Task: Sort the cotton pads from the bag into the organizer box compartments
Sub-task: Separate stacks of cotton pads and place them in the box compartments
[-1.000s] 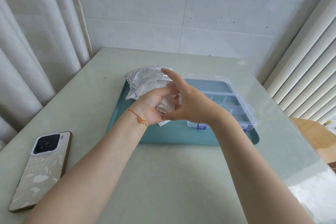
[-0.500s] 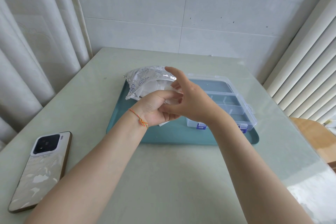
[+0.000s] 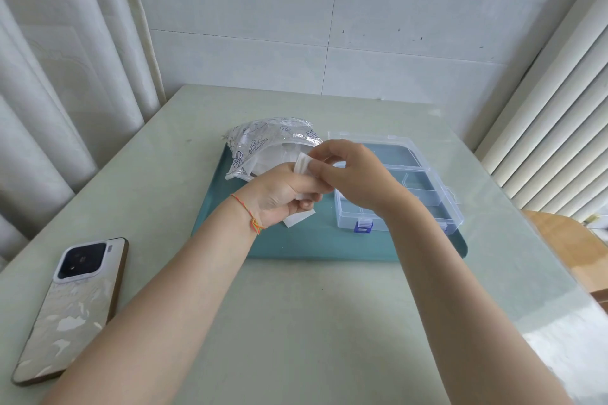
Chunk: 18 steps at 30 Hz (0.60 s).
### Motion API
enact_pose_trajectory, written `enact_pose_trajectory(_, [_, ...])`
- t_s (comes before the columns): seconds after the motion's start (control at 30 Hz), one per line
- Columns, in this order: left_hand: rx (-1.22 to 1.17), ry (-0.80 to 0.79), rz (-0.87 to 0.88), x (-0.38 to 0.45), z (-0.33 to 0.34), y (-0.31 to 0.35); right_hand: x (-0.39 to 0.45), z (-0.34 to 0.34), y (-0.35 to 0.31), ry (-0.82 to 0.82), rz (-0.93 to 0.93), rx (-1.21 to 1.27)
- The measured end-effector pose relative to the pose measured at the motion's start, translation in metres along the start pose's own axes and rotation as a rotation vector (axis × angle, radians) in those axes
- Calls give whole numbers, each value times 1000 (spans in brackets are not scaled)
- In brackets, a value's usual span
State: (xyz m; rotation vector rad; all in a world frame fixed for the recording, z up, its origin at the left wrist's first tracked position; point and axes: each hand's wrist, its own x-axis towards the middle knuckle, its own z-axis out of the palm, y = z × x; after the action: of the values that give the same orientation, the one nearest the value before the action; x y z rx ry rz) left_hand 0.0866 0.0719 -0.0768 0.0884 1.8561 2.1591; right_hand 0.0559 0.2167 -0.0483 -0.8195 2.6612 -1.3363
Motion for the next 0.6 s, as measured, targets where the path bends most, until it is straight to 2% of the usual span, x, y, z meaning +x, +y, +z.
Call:
enact_pose_trajectory(0.17, [84,40,30,-4,1,5,-2,-10,-1,14,67,33])
enact_pose_trajectory(0.27, [169,252,71,-1,5,7,1,-18,3,104,148,81])
enact_pose_trajectory(0.33, [214,393,128,5,9,6,1,-23,7,127,205,212])
enact_pose_trajectory(0.4, [156,463,148,10,15,6,-1,-26,10,108,243,365])
enact_pose_trajectory(0.5, [65,498,147,17,27,10,-4,-31,16,141,268,463])
enact_pose_trajectory(0.6, [28,466,127,22,39,11,-7,-40,21,235,273,486])
